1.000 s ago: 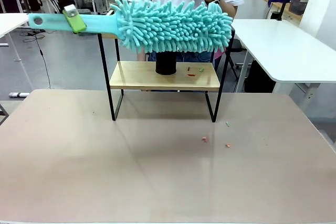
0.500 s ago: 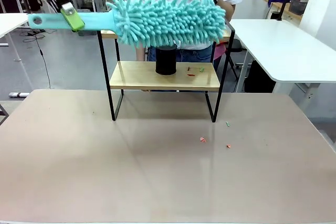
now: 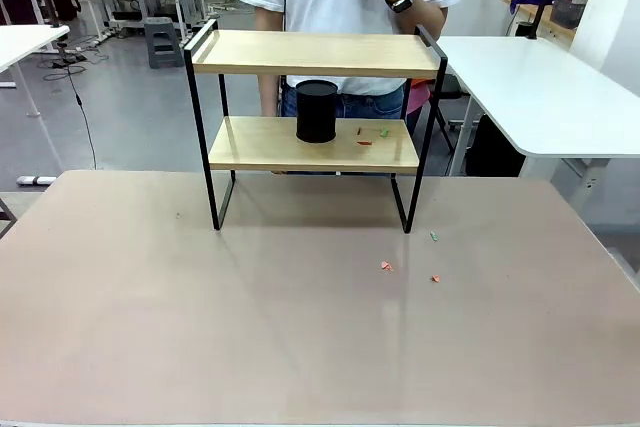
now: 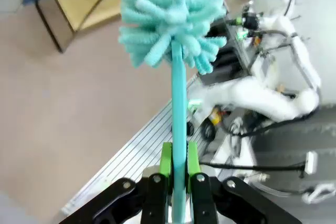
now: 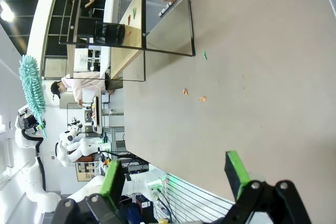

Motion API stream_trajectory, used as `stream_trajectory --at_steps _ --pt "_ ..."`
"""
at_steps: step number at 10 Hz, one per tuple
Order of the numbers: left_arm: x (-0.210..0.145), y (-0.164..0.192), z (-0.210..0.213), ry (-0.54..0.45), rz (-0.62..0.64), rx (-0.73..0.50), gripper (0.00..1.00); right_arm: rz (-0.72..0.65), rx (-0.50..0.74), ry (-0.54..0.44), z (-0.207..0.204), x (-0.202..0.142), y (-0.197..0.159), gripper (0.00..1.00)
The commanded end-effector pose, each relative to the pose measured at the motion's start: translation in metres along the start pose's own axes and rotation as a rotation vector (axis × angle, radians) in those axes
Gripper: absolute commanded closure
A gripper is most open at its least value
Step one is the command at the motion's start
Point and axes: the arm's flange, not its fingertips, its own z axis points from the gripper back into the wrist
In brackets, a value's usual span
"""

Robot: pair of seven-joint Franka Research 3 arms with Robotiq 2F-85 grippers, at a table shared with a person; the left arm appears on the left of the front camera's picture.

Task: Clean the shelf.
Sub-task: Clean the specific tier of the Shelf with the Duster once objects are removed, then clean the remaining tier of the Shelf with the Duster once objects are removed.

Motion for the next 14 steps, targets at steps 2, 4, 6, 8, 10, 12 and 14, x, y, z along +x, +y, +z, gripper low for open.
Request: stream_trajectory --at_steps 2,4,6,8,10,12,14 --pt "-0.066 0.064 0.026 -0.374 0.229 -0.153 0.87 0.026 0.022 -0.016 0.000 0.001 0.000 0.00" --pt "-0.091 0.126 0.029 -0.510 0.461 -0.195 0.87 0.026 0.022 -0.016 0.000 0.001 0.000 0.00" --pt "-0.079 0.171 0.011 -0.402 0.625 -0.166 0.87 0.026 0.022 -0.016 0.000 0.001 0.000 0.00" --pt "-0.048 0.187 -0.018 -0.220 0.669 -0.191 0.87 0.026 0.022 -0.016 0.000 0.001 0.000 0.00" --pt "-0.092 0.190 0.001 -0.384 0.605 -0.176 0.87 0.026 0.022 -0.016 0.000 0.001 0.000 0.00" --pt "-0.092 0.190 0.001 -0.384 0.605 -0.176 0.87 0.026 0.022 -0.016 0.000 0.001 0.000 0.00" --pt "-0.092 0.190 0.001 -0.384 0.605 -0.176 0.87 0.026 0.022 -0.016 0.000 0.001 0.000 0.00"
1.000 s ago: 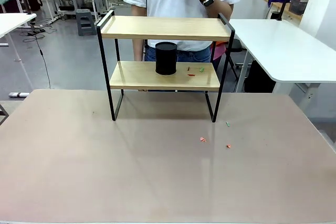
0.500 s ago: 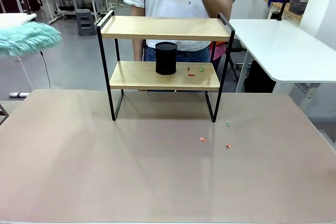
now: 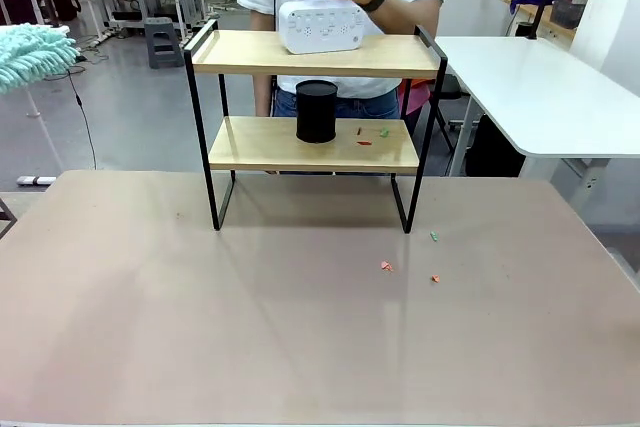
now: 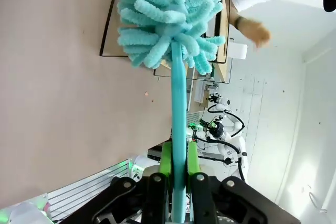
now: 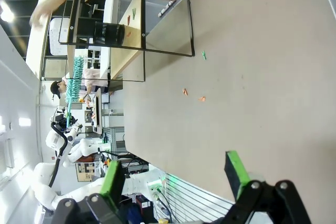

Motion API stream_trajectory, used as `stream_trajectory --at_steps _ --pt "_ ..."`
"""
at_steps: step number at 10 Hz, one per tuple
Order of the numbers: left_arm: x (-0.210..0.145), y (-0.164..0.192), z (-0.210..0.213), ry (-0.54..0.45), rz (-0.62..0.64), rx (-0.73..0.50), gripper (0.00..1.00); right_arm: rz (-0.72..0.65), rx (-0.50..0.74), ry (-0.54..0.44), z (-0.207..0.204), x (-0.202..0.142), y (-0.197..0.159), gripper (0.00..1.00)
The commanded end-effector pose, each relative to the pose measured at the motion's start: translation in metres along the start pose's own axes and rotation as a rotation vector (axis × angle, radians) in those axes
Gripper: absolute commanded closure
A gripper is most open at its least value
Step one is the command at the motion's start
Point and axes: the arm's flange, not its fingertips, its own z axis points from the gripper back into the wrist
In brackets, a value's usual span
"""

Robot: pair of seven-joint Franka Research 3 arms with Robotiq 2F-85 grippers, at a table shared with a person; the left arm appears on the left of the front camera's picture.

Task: Clean the shelf.
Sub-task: Clean the remaining tier of the Shelf with the Duster once objects are removed.

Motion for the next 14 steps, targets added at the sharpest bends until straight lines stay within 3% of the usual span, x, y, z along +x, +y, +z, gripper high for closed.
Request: stream_trajectory --at_steps 1,13,14 --pt "-0.003 0.000 -0.006 0.009 -0.022 -0.009 0.87 0.027 0.023 -0.015 -0.001 0.001 0.001 0.00" --pt "0.000 0.001 -0.005 0.010 0.001 0.000 0.87 0.027 0.023 -0.015 -0.001 0.001 0.001 0.00" --pt "-0.031 0.000 -0.019 0.140 -0.064 0.036 0.87 0.027 0.023 -0.015 -0.001 0.001 0.001 0.00"
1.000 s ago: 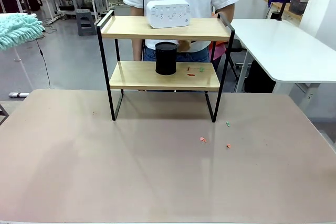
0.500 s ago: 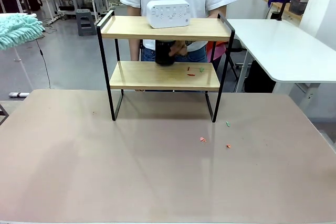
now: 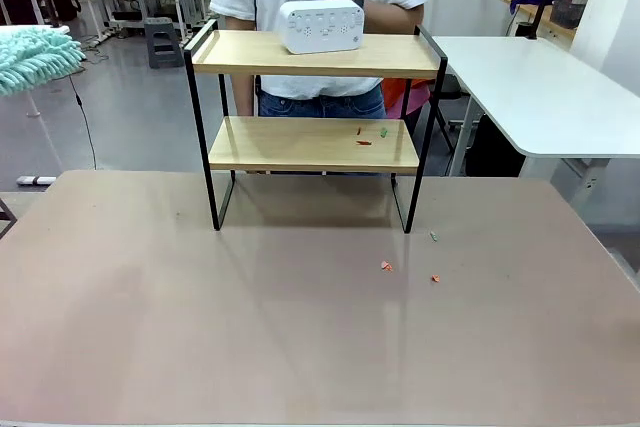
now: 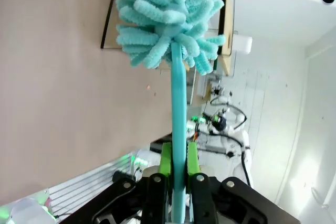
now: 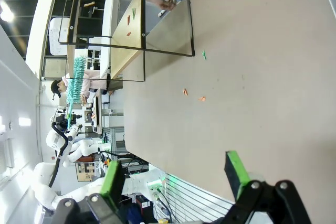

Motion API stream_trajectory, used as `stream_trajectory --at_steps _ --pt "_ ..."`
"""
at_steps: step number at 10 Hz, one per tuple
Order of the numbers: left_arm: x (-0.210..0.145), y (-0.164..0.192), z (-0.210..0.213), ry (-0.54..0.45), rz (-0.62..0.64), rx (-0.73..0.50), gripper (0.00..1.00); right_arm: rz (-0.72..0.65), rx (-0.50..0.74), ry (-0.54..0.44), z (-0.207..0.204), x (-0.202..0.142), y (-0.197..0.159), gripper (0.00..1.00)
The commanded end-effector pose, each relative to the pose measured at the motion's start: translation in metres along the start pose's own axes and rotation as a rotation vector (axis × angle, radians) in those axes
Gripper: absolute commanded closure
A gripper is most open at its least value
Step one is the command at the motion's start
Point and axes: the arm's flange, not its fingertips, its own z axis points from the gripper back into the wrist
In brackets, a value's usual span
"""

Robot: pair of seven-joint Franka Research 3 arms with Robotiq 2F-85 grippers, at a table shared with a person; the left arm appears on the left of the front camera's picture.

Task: Clean the shelf.
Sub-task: Clean the remaining tier of the Shelf with the Duster once objects are removed.

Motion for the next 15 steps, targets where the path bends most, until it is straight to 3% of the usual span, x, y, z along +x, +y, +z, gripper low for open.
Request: stream_trajectory --at_steps 1,3,5,6,7,9,11,13,14,15 --pt "-0.057 0.004 -0.018 0.186 -0.130 0.073 0.87 0.027 0.023 -0.015 -0.001 0.001 0.001 0.00" --pt "-0.095 0.013 -0.012 0.365 -0.177 0.170 0.87 0.027 0.023 -0.015 -0.001 0.001 0.001 0.00" --pt "-0.131 0.011 -0.021 0.571 -0.264 0.169 0.87 0.027 0.023 -0.015 -0.001 0.001 0.001 0.00" --pt "-0.143 0.006 -0.039 0.646 -0.298 0.146 0.87 0.027 0.023 -0.015 -0.001 0.001 0.001 0.00" --pt "-0.148 0.001 -0.065 0.652 -0.309 0.134 0.87 0.027 0.023 -0.015 -0.001 0.001 0.001 0.00" --pt "-0.164 -0.006 -0.126 0.577 -0.335 0.116 0.87 0.027 0.023 -0.015 -0.001 0.001 0.001 0.00" --pt "-0.173 -0.009 -0.183 0.334 -0.389 0.097 0.87 0.027 0.023 -0.015 -0.001 0.001 0.001 0.00" --pt "-0.173 -0.014 -0.220 0.190 -0.316 0.020 0.87 0.027 0.023 -0.015 -0.001 0.001 0.001 0.00" --pt "-0.164 -0.011 -0.218 0.269 -0.240 0.074 0.87 0.027 0.023 -0.015 -0.001 0.001 0.001 0.00" --pt "-0.138 -0.030 -0.187 0.259 -0.329 0.046 0.87 0.027 0.023 -0.015 -0.001 0.001 0.001 0.00"
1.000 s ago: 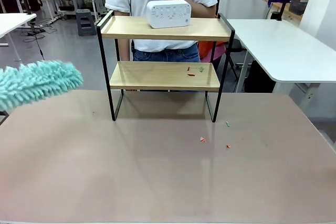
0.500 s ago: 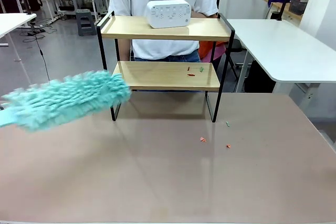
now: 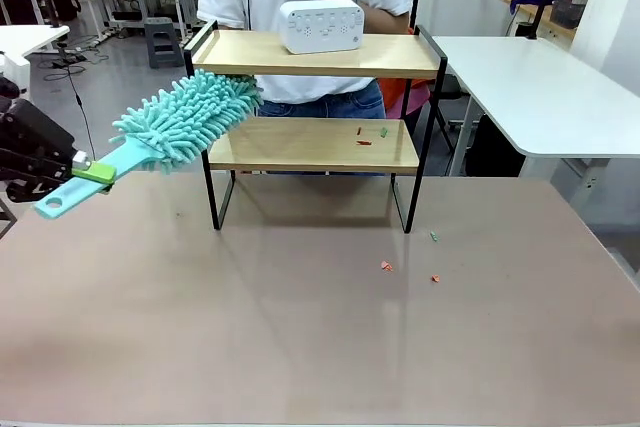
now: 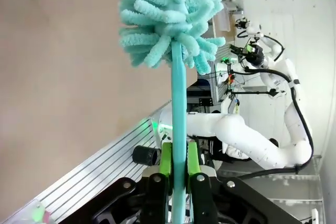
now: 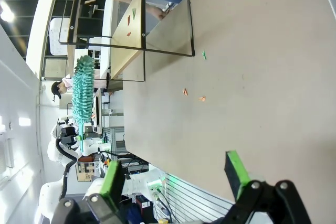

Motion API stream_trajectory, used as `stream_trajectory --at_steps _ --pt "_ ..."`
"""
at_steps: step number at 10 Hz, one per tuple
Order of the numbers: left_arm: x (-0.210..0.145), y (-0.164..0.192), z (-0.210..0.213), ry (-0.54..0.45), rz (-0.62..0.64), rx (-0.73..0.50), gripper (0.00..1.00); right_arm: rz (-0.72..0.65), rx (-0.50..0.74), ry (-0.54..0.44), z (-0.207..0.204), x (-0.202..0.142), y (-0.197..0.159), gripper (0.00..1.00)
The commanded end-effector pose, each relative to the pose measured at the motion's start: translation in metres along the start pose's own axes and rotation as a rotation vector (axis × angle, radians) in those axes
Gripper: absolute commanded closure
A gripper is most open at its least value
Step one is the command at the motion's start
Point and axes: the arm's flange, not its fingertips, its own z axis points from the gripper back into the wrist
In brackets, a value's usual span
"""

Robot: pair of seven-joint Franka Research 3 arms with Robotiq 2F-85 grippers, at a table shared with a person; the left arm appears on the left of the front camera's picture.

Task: Clean the shelf.
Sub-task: Clean the remaining tier of the Shelf with the Duster once objects are removed.

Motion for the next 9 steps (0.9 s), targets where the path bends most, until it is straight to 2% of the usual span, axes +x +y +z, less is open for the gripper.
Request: stream_trajectory --at_steps 1,6,7,8,9 --pt "-0.008 0.003 0.014 0.017 -0.037 -0.010 0.87 0.026 0.023 -0.016 -0.001 0.001 0.001 0.00" --pt "-0.005 0.004 0.012 0.010 -0.011 0.003 0.87 0.026 0.023 -0.016 -0.001 0.001 0.001 0.00" --pt "0.002 -0.004 -0.007 0.044 -0.032 0.009 0.87 0.026 0.023 -0.016 -0.001 0.001 0.001 0.00" --pt "0.027 -0.006 -0.032 0.061 -0.017 0.041 0.87 0.026 0.023 -0.016 -0.001 0.001 0.001 0.00" --pt "0.045 -0.008 -0.056 0.158 -0.017 0.013 0.87 0.026 0.023 -0.016 -0.001 0.001 0.001 0.00"
